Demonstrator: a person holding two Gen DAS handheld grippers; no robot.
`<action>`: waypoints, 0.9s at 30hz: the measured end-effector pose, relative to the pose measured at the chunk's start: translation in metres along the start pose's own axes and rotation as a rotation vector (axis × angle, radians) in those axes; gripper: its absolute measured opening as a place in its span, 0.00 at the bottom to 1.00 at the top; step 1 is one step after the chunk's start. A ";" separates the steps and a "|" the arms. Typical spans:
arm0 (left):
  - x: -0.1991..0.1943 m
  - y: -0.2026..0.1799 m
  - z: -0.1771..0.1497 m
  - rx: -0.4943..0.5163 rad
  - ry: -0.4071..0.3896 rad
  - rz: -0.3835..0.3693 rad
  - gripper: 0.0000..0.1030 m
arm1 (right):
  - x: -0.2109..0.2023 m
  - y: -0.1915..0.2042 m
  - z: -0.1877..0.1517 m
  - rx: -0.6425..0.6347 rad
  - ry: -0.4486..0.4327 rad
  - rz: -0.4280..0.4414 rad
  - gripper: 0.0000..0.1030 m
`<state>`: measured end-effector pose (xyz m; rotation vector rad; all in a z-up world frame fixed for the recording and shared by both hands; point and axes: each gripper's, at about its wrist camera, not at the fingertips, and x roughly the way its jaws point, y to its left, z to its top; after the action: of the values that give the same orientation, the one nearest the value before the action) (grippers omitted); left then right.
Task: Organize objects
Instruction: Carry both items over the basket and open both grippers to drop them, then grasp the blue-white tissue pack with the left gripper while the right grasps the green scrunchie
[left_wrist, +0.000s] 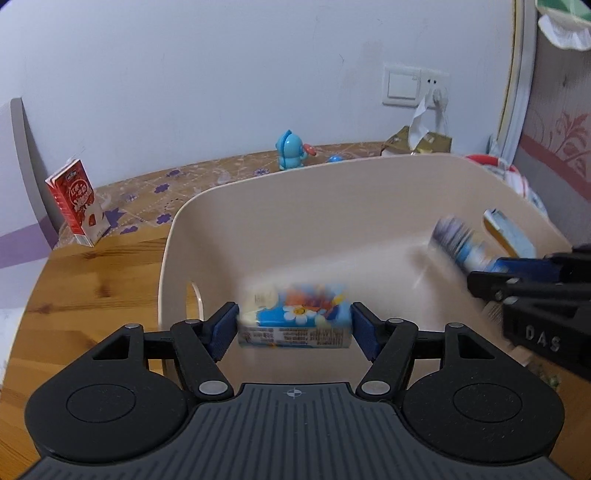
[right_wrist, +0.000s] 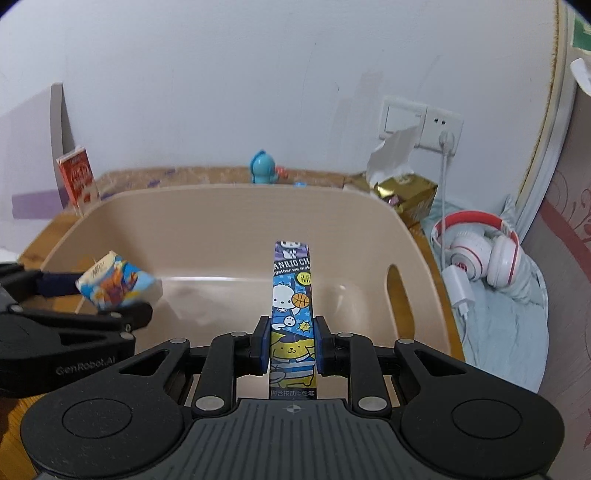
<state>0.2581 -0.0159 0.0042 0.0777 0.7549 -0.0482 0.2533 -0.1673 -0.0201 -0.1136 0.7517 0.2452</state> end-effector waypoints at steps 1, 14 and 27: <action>-0.003 0.001 0.000 -0.004 -0.009 0.001 0.74 | -0.004 0.001 -0.001 0.000 -0.012 0.000 0.36; -0.075 0.006 -0.011 -0.005 -0.132 0.008 0.87 | -0.079 0.003 -0.012 0.000 -0.167 -0.042 0.78; -0.115 0.013 -0.068 0.005 -0.091 -0.028 0.89 | -0.121 0.010 -0.065 -0.036 -0.196 -0.033 1.00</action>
<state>0.1291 0.0046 0.0348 0.0690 0.6653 -0.0791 0.1224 -0.1915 0.0163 -0.1334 0.5502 0.2350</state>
